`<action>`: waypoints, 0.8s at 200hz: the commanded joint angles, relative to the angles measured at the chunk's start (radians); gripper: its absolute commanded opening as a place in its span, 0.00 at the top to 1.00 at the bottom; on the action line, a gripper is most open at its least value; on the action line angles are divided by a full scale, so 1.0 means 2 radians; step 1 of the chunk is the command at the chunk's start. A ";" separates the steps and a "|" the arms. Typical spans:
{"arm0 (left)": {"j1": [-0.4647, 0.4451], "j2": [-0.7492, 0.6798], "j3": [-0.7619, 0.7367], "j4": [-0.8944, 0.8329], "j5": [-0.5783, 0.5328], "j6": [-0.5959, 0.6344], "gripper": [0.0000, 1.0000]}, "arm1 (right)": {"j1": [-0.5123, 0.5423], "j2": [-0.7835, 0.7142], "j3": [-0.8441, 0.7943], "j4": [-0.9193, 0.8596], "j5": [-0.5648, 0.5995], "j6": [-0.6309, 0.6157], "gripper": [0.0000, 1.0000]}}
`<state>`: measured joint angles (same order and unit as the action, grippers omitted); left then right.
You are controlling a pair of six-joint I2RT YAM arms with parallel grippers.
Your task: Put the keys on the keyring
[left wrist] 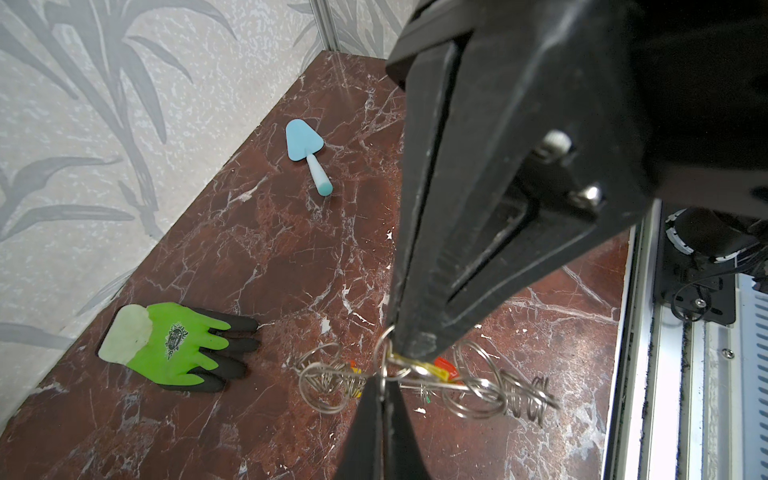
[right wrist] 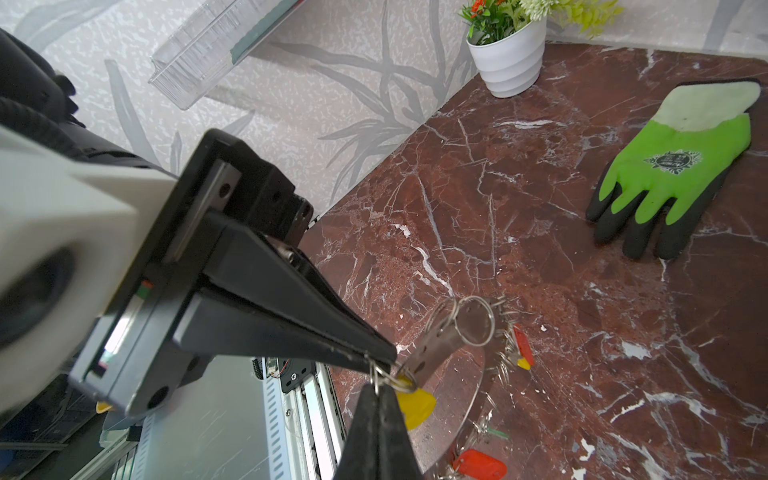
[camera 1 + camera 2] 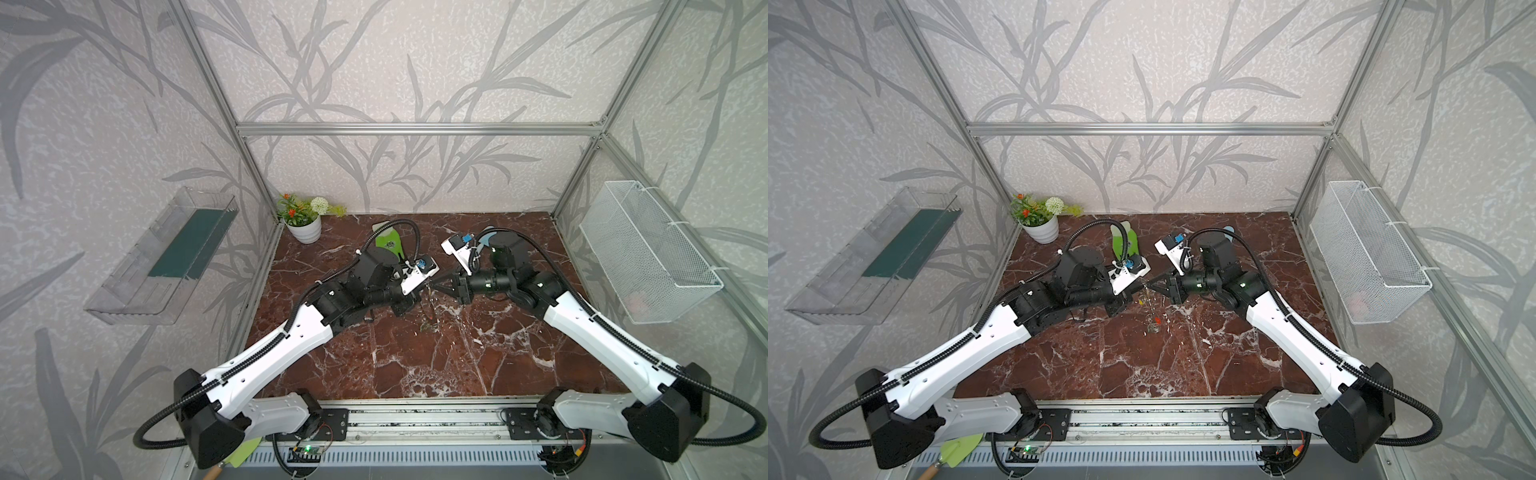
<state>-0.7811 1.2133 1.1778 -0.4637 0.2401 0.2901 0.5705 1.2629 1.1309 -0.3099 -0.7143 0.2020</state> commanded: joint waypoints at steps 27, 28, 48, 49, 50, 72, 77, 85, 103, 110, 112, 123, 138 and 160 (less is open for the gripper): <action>-0.005 -0.013 0.028 0.020 0.023 -0.014 1.00 | 0.000 0.002 0.005 -0.014 0.034 -0.008 1.00; -0.005 -0.013 0.028 0.021 0.024 -0.014 1.00 | 0.000 0.002 0.005 -0.014 0.034 -0.008 1.00; -0.005 -0.014 0.028 0.018 0.029 -0.014 1.00 | 0.000 0.002 0.004 -0.006 0.041 -0.001 1.00; -0.005 -0.014 0.028 0.018 0.029 -0.014 1.00 | 0.000 0.003 0.004 -0.005 0.041 -0.001 1.00; -0.005 -0.014 0.028 0.018 0.029 -0.014 1.00 | 0.000 0.003 0.004 -0.005 0.041 0.000 1.00; -0.005 -0.015 0.027 0.015 0.033 -0.013 1.00 | 0.000 0.004 0.006 -0.002 0.046 0.005 1.00; -0.005 -0.015 0.027 0.014 0.033 -0.013 1.00 | 0.000 0.005 0.006 -0.001 0.047 0.006 1.00; -0.005 -0.016 0.026 0.014 0.033 -0.013 1.00 | 0.000 0.005 0.007 0.000 0.047 0.007 1.00; -0.005 -0.021 0.022 0.020 0.031 -0.014 1.00 | -0.004 0.008 0.007 0.001 0.041 0.015 1.00; -0.005 -0.022 0.020 0.023 0.029 -0.015 1.00 | -0.005 0.008 0.007 0.002 0.037 0.018 1.00; -0.005 -0.023 0.019 0.024 0.029 -0.016 1.00 | -0.005 0.009 0.006 0.003 0.035 0.020 1.00; -0.005 -0.025 0.019 0.027 0.029 -0.018 1.00 | -0.006 0.010 0.004 0.008 0.029 0.024 1.00; -0.005 -0.028 0.016 0.036 0.026 -0.024 1.00 | -0.010 0.012 0.002 0.014 0.016 0.032 1.00; -0.005 -0.037 0.009 0.054 0.022 -0.034 1.00 | -0.018 0.016 0.002 0.023 -0.009 0.041 1.00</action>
<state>-0.7807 1.2007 1.1896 -0.4526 0.2417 0.2428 0.5583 1.2736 1.1309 -0.3115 -0.7048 0.2478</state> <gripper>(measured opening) 0.047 0.044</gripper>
